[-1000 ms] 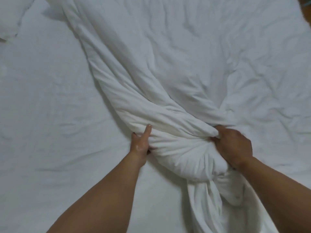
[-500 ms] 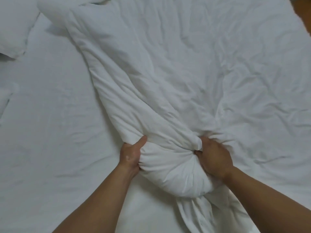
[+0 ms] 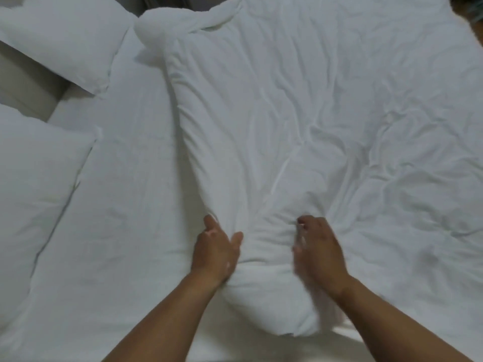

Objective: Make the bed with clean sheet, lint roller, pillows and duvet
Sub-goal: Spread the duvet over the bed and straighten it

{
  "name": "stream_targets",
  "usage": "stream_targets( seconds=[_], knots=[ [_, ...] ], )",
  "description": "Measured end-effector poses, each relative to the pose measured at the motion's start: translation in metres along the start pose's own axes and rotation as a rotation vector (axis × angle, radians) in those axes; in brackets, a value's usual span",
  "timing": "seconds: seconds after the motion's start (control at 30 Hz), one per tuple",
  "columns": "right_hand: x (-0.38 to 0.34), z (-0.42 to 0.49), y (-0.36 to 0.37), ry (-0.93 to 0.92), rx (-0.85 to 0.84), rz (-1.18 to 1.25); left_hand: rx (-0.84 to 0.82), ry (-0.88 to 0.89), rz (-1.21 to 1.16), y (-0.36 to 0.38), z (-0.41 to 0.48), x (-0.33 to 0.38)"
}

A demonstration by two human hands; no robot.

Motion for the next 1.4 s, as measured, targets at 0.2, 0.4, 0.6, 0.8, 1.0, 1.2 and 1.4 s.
stream_targets(
  seconds=[0.2,0.4,0.6,0.8,1.0,1.2,1.4],
  knots=[
    [-0.06,-0.046,0.069,0.017,-0.517,0.046,-0.379,0.095,-0.587,0.044,0.016,-0.026],
    [-0.037,-0.005,0.048,-0.015,-0.344,-0.089,-0.375,0.016,-0.682,0.057,0.038,-0.036],
    [-0.004,0.037,-0.025,0.01,-0.289,-0.072,-0.454,-0.331,-0.808,0.084,0.067,-0.022],
    [0.067,0.094,-0.057,0.215,-0.218,-0.201,-0.435,-0.326,-1.021,0.109,0.099,0.052],
    [0.101,0.108,-0.047,0.278,-0.246,-0.175,-0.284,-0.396,-0.977,0.141,0.114,0.071],
    [0.11,0.11,-0.051,0.313,-0.312,-0.17,-0.223,-0.248,-0.888,0.114,0.088,0.073],
    [0.082,0.091,-0.048,0.326,-0.325,-0.156,-0.191,-0.048,-0.621,0.067,0.064,0.039]
  ],
)
Point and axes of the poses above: each hand's wrist, its own z-axis towards the middle knuckle, its own y-axis out of the palm, x = y × z, the point moved 3 cm from there along z, towards the middle knuckle, and after that the axes turned 11 degrees about z, right-handed, at the moved point
